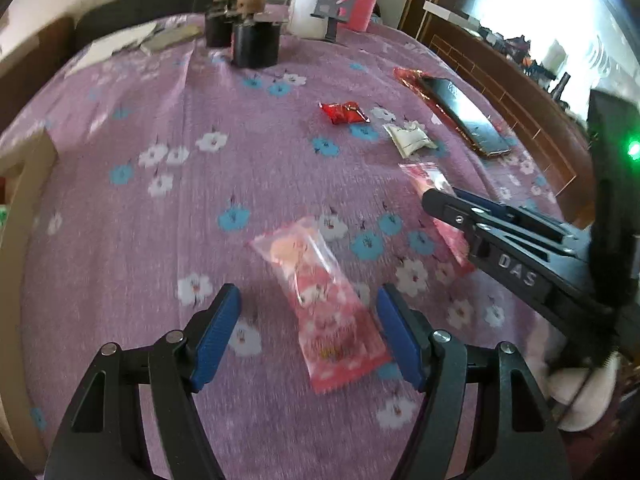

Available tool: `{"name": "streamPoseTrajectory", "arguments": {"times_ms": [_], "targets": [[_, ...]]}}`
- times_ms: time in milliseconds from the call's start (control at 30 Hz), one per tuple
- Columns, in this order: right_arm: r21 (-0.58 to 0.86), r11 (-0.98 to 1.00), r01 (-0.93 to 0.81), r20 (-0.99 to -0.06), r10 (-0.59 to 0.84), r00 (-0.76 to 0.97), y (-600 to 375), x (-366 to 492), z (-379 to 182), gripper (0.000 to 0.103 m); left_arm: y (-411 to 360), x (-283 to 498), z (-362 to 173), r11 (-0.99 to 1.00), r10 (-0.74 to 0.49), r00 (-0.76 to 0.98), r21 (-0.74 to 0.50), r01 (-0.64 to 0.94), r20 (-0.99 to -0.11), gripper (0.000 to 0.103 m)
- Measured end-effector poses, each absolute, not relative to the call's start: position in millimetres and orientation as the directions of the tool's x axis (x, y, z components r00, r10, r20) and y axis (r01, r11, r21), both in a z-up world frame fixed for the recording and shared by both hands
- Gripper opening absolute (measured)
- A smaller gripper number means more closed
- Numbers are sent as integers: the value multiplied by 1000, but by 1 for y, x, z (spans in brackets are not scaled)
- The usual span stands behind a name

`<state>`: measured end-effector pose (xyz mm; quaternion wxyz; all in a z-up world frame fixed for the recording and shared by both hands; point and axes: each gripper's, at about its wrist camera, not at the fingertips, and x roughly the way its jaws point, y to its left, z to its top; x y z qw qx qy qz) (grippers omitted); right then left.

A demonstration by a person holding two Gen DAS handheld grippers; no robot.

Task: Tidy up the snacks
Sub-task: 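Grasp a pink cartoon candy bar with the right tool while the left tool grasps another, then carry both pink candy bars over the box and open both tools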

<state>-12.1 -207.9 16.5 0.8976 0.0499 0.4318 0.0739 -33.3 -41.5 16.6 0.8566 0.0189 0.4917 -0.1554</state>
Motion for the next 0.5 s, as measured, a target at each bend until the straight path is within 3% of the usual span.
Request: {"name": "streamPoseTrajectory", "arguments": {"times_ms": [200, 233, 267, 300, 500], "targets": [[153, 985, -76, -764, 167, 623, -212, -13, 18, 27, -52, -35, 11, 949, -170, 551, 16, 316, -817, 70], [153, 985, -75, -764, 166, 624, -212, -13, 18, 27, -49, -35, 11, 950, -171, 557, 13, 311, -812, 66], [154, 985, -73, -763, 165, 625, -213, -13, 18, 27, -48, -35, 13, 952, -166, 566, 19, 307, -807, 41], [152, 986, -71, -761, 163, 628, -213, -13, 19, 27, -45, -35, 15, 950, -165, 573, 25, 310, -803, 24], [150, 986, -70, -735, 158, 659, -215, -16, 24, 27, -26, -41, 24, 952, -226, 551, -62, 300, -803, 24]]}}
